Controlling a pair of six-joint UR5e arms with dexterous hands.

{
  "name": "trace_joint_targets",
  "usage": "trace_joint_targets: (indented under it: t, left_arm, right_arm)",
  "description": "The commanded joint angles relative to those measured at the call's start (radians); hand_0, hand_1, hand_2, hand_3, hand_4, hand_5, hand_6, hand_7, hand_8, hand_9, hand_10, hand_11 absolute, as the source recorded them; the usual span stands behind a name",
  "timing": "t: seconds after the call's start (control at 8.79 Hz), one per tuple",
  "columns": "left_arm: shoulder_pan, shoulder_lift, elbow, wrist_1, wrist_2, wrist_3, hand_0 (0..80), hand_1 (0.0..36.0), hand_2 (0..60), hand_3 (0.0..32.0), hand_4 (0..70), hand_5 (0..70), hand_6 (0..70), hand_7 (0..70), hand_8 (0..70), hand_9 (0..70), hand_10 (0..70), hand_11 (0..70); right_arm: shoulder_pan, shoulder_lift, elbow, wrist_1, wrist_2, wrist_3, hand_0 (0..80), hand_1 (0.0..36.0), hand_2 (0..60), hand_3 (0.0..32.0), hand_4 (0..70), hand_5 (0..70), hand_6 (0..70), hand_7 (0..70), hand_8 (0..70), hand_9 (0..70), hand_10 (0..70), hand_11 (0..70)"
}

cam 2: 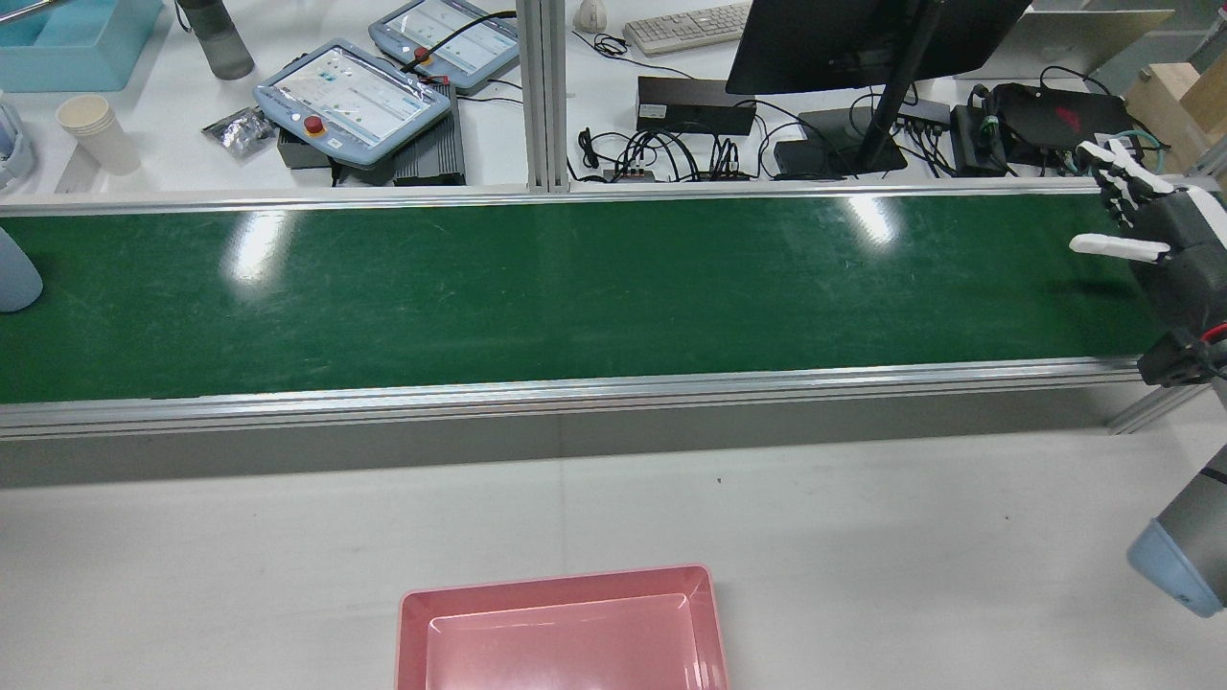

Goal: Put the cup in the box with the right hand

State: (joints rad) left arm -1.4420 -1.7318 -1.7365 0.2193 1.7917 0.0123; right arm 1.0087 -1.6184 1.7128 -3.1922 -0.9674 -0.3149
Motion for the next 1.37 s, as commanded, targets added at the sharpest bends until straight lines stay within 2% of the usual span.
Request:
trace_joint_targets:
  t: [0.0,0.46,0.68,1.02,1.25]
  left_arm:
    - [0.0,0.0,0.0,0.0,0.0,0.0,0.0,0.0,0.0,0.0,0.0,0.0,0.0,0.0,0.0,0.0,0.0,0.0]
    - [0.0,0.0,0.0,0.0,0.0,0.0,0.0,0.0,0.0,0.0,0.0,0.0,0.0,0.0,0.0,0.0,0.0,0.0]
    - [0.0,0.0,0.0,0.002,0.0,0.0,0.0,0.0,0.0,0.0,0.0,0.0,0.0,0.0,0.0,0.0,0.0,0.0]
    - [0.0,0.0,0.0,0.0,0.0,0.0,0.0,0.0,0.0,0.0,0.0,0.0,0.0,0.0,0.0,0.0,0.0,0.0]
    - [0.0,0.0,0.0,0.0,0.0,0.0,0.0,0.0,0.0,0.0,0.0,0.0,0.0,0.0,0.0,0.0,0.0,0.0]
  right_arm:
    - [-0.002,0.002,-0.001,0.0,-0.001,-0.001,51.1,18.0,0.0,6.2,0.0,7.1,2.4,5.6,6.0,7.0,1.0,3.6]
    - [-0.01,0.014,0.002,0.0,0.001,-0.004,51.4,18.3,0.0,5.0,0.0,7.1,2.8,7.0,6.0,7.3,0.9,3.6]
    - [-0.019,0.014,0.011,0.0,0.004,-0.003,51.5,18.3,0.0,5.4,0.0,7.1,2.9,7.9,6.1,7.6,0.8,3.4]
    - [-0.051,0.015,0.03,-0.002,0.009,-0.007,51.7,18.6,0.0,7.2,0.0,7.2,2.2,4.7,5.9,6.8,0.6,3.1]
    - [-0.077,0.04,0.062,-0.017,0.047,-0.022,52.4,19.5,0.0,7.4,0.0,7.4,2.6,7.2,5.8,6.7,0.3,2.7]
